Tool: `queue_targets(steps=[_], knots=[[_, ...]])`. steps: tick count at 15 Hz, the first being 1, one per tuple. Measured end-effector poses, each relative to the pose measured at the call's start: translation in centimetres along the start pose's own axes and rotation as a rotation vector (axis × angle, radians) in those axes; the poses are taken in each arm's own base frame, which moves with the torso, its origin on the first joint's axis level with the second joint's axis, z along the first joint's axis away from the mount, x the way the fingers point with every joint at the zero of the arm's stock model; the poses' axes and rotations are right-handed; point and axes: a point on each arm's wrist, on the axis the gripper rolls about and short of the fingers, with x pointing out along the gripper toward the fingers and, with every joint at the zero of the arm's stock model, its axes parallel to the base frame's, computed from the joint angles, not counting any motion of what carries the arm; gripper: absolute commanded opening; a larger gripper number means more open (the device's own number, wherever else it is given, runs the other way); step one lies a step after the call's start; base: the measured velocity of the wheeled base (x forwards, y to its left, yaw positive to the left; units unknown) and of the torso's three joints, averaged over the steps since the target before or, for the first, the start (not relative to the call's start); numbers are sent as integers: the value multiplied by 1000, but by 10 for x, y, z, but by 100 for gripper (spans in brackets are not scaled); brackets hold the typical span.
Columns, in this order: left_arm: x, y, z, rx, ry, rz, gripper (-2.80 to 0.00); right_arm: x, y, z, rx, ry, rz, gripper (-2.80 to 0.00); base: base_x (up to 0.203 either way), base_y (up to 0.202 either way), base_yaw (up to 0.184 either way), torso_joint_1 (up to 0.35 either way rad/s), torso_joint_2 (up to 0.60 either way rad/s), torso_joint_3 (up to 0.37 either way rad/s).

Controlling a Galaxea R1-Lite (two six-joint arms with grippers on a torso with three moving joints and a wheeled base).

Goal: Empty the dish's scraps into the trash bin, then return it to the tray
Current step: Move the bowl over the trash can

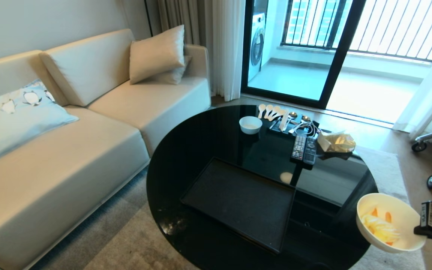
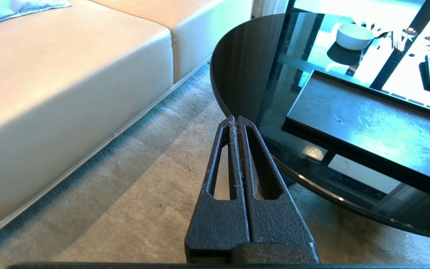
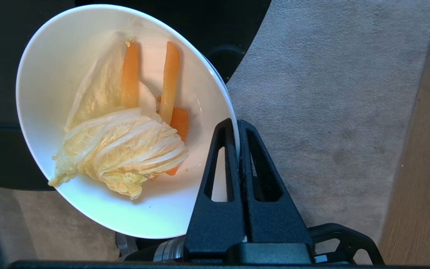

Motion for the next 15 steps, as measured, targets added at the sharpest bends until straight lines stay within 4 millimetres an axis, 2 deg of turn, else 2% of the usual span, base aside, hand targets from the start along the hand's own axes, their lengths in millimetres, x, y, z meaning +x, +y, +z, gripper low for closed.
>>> queue_targets(steps=[15], knots=[[0,0,0,0,0,0,-280,-10,-2,-5,-22,-25,11,-280,-4,0,0,0,0,0]])
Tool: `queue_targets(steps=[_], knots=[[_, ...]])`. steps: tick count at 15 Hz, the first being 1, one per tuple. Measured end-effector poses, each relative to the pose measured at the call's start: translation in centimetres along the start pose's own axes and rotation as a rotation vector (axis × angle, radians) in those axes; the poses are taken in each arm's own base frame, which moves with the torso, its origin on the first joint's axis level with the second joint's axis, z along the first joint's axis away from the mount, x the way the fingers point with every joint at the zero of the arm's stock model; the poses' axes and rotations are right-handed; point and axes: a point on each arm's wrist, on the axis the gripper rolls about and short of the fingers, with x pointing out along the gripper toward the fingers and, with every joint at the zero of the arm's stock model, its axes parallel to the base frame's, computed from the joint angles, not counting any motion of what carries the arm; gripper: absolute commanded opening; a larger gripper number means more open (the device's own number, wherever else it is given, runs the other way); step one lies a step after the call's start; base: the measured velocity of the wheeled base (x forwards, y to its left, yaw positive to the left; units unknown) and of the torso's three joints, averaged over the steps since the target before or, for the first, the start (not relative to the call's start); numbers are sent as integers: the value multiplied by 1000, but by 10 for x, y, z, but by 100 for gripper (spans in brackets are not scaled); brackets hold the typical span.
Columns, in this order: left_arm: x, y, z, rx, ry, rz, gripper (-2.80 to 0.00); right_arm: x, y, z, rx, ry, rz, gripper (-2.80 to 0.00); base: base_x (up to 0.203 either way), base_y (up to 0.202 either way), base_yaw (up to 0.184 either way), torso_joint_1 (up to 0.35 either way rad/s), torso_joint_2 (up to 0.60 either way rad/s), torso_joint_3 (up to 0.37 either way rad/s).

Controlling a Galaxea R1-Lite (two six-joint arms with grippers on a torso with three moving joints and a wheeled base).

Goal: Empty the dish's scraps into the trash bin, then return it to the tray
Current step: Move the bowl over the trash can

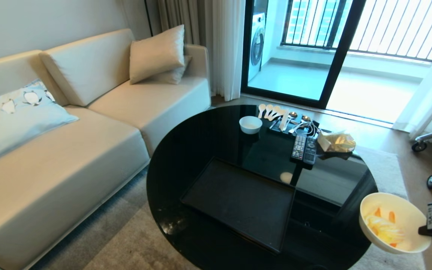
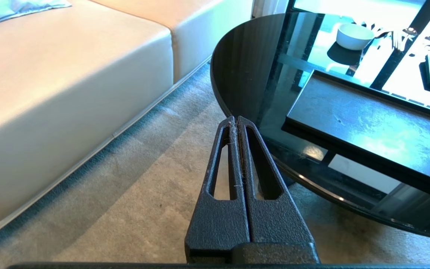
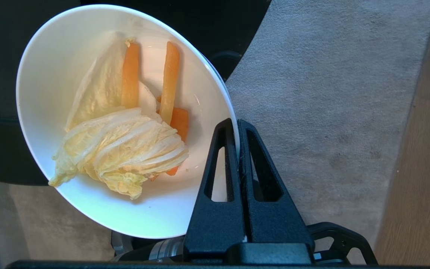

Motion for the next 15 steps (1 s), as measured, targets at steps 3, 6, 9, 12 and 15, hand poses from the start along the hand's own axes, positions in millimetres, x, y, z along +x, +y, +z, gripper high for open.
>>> queue_targets(steps=[3,6,9,12,15], knots=[[0,0,0,0,0,0,-280,-1,-1,-2,1,4,-1,-280,-171,0,1,4,0,3],[0,0,0,0,0,0,-280,0,-2,-4,0,3,-1,-280,-187,0,2,0,0,5],[0,0,0,0,0,0,-280,-1,-3,-8,0,8,-4,-280,-187,0,-1,4,1,4],[0,0,0,0,0,0,-280,-2,-4,-10,-7,9,-4,-280,-73,0,-2,0,0,2],[0,0,0,0,0,0,-280,-3,-6,-13,-18,6,-2,-280,0,0,0,0,0,0]])
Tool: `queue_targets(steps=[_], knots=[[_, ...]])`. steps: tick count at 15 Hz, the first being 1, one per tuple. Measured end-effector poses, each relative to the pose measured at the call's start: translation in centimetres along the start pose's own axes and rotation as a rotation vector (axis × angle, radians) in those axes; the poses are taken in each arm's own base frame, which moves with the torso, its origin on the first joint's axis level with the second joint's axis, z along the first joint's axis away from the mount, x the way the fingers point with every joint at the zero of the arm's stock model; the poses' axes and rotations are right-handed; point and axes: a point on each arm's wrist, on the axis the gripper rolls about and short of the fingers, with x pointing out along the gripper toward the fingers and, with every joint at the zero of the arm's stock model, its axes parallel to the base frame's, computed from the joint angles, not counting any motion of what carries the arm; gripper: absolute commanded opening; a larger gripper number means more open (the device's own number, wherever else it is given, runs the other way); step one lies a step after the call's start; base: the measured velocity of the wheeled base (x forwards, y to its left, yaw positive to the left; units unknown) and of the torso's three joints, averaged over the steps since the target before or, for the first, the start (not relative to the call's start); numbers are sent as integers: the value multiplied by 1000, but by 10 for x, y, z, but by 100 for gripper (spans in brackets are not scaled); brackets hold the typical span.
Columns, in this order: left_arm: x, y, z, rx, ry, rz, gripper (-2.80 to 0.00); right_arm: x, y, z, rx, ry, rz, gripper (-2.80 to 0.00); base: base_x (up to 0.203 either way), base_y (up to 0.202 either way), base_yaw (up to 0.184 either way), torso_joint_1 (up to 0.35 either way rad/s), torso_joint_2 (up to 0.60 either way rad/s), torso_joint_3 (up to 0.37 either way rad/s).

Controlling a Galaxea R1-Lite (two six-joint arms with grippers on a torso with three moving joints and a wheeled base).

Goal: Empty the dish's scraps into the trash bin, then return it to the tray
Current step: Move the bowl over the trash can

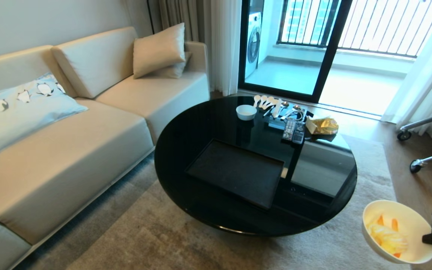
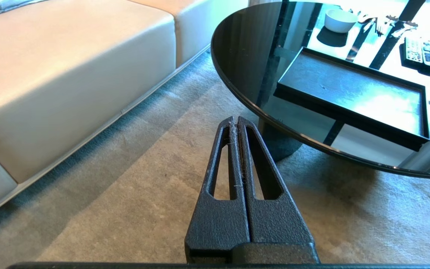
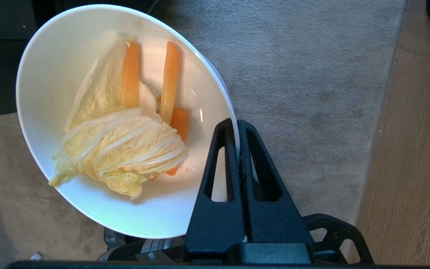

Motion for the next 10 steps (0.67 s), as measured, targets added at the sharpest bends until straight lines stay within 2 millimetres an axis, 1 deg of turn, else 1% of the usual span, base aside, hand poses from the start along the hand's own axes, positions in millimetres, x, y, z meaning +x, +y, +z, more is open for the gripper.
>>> queue_targets(steps=[10], knots=[[0,0,0,0,0,0,-280,-3,-1,-2,-1,-11,7,-280,0,0,0,0,0,0]])
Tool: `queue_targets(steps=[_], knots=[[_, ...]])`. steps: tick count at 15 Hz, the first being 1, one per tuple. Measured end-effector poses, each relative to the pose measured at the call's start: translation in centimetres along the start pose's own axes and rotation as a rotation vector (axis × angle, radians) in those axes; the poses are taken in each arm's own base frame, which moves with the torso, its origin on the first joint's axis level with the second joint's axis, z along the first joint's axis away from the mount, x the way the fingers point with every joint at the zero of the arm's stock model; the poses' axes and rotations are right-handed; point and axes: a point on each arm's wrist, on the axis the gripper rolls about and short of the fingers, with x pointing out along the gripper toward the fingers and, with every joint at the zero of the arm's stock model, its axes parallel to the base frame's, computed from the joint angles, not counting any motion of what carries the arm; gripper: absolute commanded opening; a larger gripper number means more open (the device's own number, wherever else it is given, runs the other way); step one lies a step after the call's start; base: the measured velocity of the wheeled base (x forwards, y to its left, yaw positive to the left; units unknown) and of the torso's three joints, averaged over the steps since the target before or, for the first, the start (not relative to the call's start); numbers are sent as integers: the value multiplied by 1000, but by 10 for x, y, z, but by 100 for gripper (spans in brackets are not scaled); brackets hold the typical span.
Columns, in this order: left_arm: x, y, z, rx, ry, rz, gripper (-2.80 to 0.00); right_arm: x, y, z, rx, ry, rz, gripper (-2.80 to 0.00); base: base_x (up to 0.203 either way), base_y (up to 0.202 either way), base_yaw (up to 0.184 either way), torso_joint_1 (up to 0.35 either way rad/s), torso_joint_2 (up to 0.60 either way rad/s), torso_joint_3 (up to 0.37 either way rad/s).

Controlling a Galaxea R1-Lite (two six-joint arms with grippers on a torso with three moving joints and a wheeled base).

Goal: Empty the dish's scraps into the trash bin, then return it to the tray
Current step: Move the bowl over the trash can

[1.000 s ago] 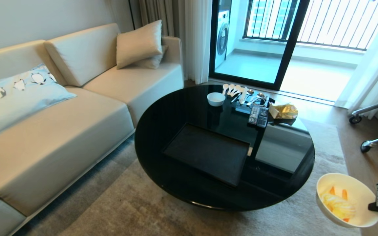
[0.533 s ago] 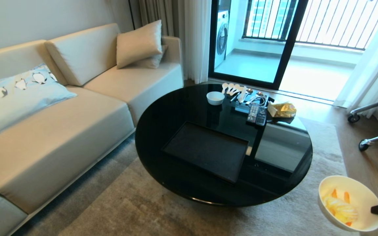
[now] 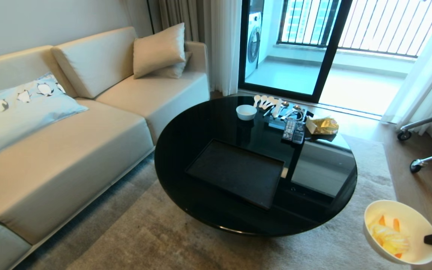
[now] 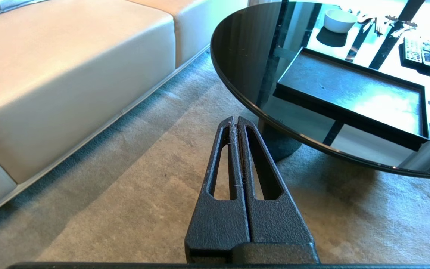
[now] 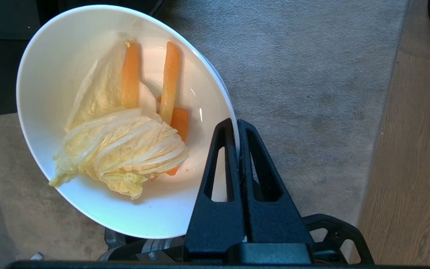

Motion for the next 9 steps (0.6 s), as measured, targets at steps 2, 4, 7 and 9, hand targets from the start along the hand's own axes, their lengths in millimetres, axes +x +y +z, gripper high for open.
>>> queue_targets(steps=[2,4,7,9], knots=[[0,0,0,0,0,0,-280,0,0,-1,0,5,6,-280,0,0,0,0,0,0],[0,0,0,0,0,1,-280,0,0,-1,0,7,9,-280,0,0,0,0,0,0],[0,0,0,0,0,0,-280,0,0,-1,0,8,10,-280,0,0,0,0,0,0],[0,0,0,0,0,0,-280,0,0,-1,1,7,10,-280,0,0,0,0,0,0]])
